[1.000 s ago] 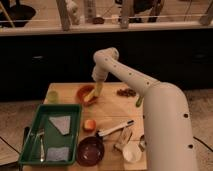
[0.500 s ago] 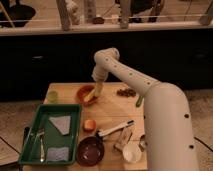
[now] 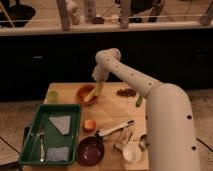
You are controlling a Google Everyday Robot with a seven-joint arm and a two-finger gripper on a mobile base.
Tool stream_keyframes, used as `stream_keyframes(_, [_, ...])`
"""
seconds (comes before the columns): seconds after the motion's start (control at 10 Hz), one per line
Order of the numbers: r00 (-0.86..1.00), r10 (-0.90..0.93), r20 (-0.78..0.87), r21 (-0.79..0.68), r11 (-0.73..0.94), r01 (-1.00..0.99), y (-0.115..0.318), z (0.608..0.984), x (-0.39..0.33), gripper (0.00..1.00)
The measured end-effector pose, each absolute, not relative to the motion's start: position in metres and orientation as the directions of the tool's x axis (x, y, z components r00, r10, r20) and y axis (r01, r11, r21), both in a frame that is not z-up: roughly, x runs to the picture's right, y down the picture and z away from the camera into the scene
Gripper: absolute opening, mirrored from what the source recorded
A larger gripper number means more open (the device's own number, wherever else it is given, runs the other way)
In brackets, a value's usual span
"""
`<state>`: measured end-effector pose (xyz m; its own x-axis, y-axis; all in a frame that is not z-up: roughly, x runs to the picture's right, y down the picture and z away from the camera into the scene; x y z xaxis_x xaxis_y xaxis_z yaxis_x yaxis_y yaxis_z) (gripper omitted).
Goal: Place banana in red bowl
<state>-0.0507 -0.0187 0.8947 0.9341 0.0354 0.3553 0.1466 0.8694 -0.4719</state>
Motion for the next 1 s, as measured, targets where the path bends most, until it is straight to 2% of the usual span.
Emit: stream_keyframes(1.0, [0.929, 0.037, 0.367, -0.472, 0.868, 0.152, -0.0182, 0.8953, -0.0505, 0.80])
